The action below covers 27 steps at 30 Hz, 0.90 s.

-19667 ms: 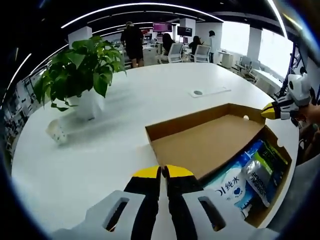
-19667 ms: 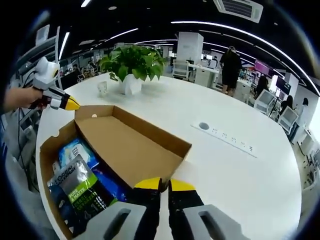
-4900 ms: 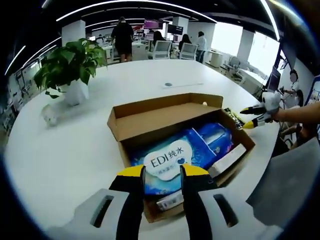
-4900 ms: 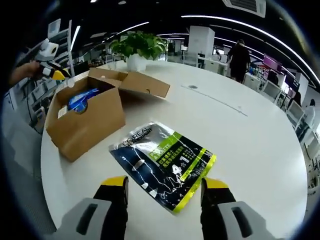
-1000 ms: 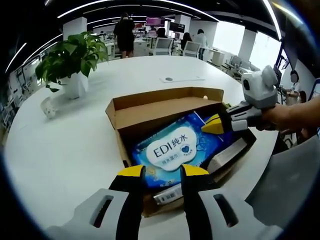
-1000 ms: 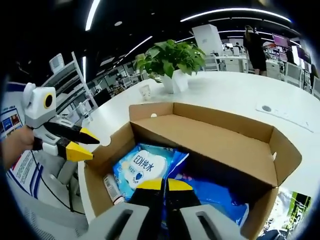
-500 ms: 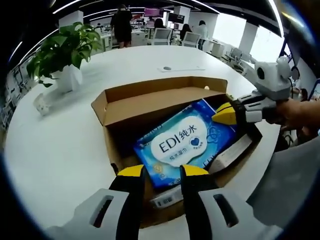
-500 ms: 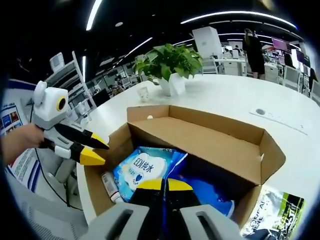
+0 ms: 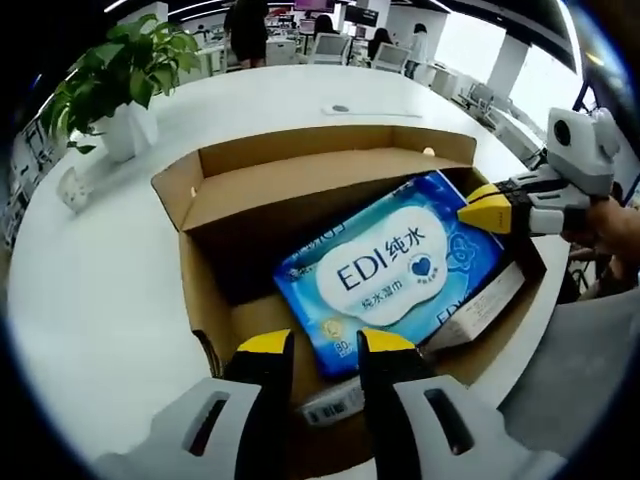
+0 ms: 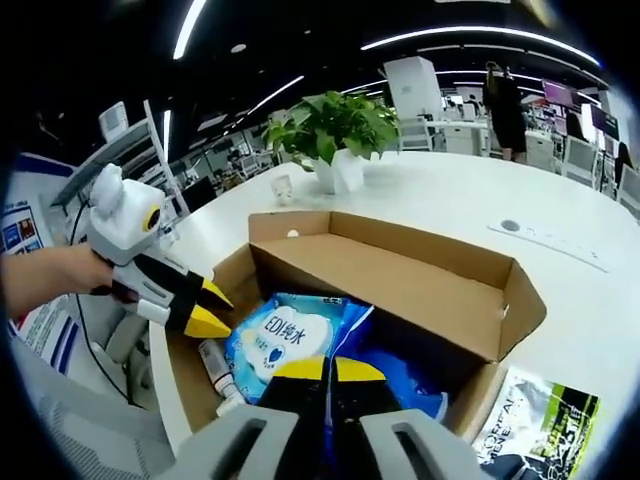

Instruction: Operate the shoe box by opening the lid, removing the specified soft item, and placing it in the target area until the item is outside and the box remains undamaged.

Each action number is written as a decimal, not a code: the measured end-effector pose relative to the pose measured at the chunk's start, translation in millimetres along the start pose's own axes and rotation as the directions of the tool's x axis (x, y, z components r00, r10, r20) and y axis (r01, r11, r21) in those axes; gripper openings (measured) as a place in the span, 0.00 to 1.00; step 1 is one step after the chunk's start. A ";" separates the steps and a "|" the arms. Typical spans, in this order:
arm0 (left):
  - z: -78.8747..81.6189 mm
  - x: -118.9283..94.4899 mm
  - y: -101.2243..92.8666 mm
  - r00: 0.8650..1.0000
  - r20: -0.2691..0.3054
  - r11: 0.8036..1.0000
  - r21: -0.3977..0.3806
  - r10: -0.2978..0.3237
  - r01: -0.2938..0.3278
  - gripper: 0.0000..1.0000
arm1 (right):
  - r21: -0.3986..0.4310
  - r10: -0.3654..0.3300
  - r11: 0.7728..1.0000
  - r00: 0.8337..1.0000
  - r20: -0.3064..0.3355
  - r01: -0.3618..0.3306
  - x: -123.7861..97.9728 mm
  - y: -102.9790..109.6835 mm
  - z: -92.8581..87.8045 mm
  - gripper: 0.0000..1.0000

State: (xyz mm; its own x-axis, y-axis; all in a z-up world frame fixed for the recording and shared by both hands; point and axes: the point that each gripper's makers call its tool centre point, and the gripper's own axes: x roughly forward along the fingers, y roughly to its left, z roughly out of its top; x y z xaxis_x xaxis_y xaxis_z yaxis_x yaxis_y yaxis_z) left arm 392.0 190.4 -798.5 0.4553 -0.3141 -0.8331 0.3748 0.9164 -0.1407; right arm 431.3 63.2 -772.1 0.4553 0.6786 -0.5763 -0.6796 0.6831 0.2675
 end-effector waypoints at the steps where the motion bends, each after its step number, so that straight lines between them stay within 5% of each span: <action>1: -0.4 1.1 0.2 1.000 -0.005 1.000 -0.002 0.002 -0.002 0.24 | 0.000 -0.001 1.000 1.000 0.001 0.001 -1.0 -0.4 0.1 0.00; 15: -10.4 22.9 0.9 0.998 -0.061 0.998 -0.069 -0.007 0.003 0.17 | 0.013 -0.002 1.000 1.000 0.006 0.002 -3.4 -4.9 -4.5 0.00; 27: -7.0 22.4 0.3 1.000 -0.024 0.999 -0.050 -0.010 0.008 0.00 | 0.032 -0.003 0.999 1.000 0.008 0.003 -3.9 -6.3 -6.3 0.00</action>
State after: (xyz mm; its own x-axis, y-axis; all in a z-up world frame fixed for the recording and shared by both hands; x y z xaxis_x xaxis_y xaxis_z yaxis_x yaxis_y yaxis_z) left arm 396.7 185.3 -820.9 0.4321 -0.3169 -0.8443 0.3378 0.9249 -0.1743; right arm 430.2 54.5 -776.4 0.4618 0.6786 -0.5712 -0.6594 0.6934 0.2905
